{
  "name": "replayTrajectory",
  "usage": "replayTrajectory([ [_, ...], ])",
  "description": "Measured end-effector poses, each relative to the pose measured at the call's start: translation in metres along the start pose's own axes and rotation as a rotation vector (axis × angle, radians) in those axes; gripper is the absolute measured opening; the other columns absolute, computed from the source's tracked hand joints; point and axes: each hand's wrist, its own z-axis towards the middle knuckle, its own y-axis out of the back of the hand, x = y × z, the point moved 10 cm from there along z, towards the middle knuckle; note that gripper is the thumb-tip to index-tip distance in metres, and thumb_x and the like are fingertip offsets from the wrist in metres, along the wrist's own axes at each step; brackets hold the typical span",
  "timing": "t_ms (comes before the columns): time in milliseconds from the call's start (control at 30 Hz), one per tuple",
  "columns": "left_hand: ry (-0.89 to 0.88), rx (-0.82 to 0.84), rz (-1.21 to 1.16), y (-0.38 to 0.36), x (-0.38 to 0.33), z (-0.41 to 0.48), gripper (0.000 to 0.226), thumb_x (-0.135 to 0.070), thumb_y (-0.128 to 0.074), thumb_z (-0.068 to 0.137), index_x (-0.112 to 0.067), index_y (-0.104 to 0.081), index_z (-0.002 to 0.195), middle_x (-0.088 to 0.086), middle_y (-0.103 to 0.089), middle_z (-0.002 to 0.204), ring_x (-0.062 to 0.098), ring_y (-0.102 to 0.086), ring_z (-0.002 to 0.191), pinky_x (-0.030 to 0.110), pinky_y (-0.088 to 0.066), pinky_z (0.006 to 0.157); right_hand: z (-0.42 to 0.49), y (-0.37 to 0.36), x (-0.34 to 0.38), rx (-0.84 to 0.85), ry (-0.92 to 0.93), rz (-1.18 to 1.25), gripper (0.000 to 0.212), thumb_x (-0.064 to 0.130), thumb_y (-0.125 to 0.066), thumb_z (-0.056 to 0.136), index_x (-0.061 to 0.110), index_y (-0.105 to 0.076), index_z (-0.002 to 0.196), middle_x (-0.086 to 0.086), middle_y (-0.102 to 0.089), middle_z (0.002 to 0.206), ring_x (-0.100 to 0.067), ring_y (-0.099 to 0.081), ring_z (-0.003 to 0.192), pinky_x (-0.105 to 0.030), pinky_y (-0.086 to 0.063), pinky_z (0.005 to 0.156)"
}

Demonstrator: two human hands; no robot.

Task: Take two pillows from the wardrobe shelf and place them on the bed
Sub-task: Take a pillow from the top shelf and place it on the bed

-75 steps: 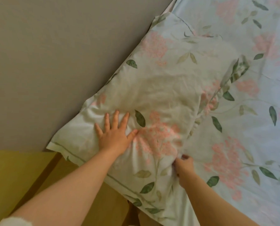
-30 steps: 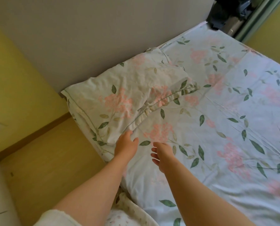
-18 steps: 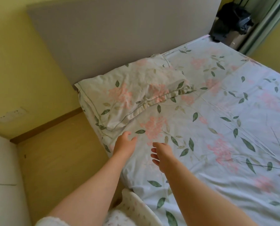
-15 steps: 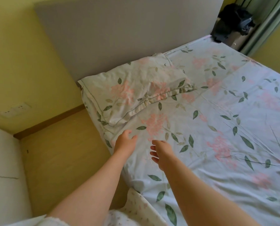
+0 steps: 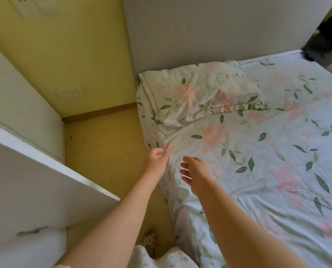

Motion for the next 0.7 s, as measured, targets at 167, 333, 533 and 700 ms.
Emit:
replayTrajectory([
  [167, 0.026, -0.148, -0.03, 0.031, 0.014, -0.027, 0.034, -0.028, -0.045, 0.095, -0.018, -0.049, 0.127, 0.01, -0.058, 0.125, 0.024, -0.055, 0.111, 0.028, -0.04, 0.082, -0.014, -0.02, -0.008, 0.116, 0.038, -0.07, 0.009, 0.013, -0.045, 0.095, 0.011, -0.052, 0.099, -0.003, -0.052, 0.08, -0.016, -0.046, 0.065, -0.024, -0.037, 0.057],
  [333, 0.039, -0.275, -0.137, 0.056, 0.035, -0.073, 0.031, -0.029, -0.046, 0.094, -0.019, -0.052, 0.123, 0.009, -0.061, 0.122, 0.023, -0.056, 0.11, 0.026, -0.039, 0.082, -0.037, -0.047, -0.027, 0.263, 0.077, -0.216, 0.017, 0.012, -0.044, 0.092, 0.016, -0.05, 0.078, -0.001, -0.053, 0.075, -0.015, -0.047, 0.062, -0.024, -0.036, 0.056],
  [533, 0.056, -0.566, -0.265, 0.128, 0.077, -0.145, 0.021, -0.027, -0.05, 0.091, -0.024, -0.06, 0.109, 0.002, -0.064, 0.115, 0.02, -0.06, 0.105, 0.031, -0.045, 0.084, -0.091, -0.098, -0.056, 0.464, 0.133, -0.362, 0.018, 0.01, -0.047, 0.09, 0.016, -0.048, 0.073, -0.001, -0.054, 0.069, -0.015, -0.047, 0.057, -0.025, -0.034, 0.052],
  [700, 0.007, -0.866, -0.428, 0.211, 0.086, -0.221, 0.019, -0.02, -0.048, 0.093, -0.018, -0.061, 0.106, 0.002, -0.066, 0.101, 0.014, -0.064, 0.083, 0.037, -0.052, 0.084, -0.172, -0.173, -0.06, 0.716, 0.248, -0.483, 0.016, 0.012, -0.048, 0.091, 0.018, -0.053, 0.078, 0.0, -0.056, 0.073, -0.014, -0.05, 0.061, -0.024, -0.037, 0.056],
])
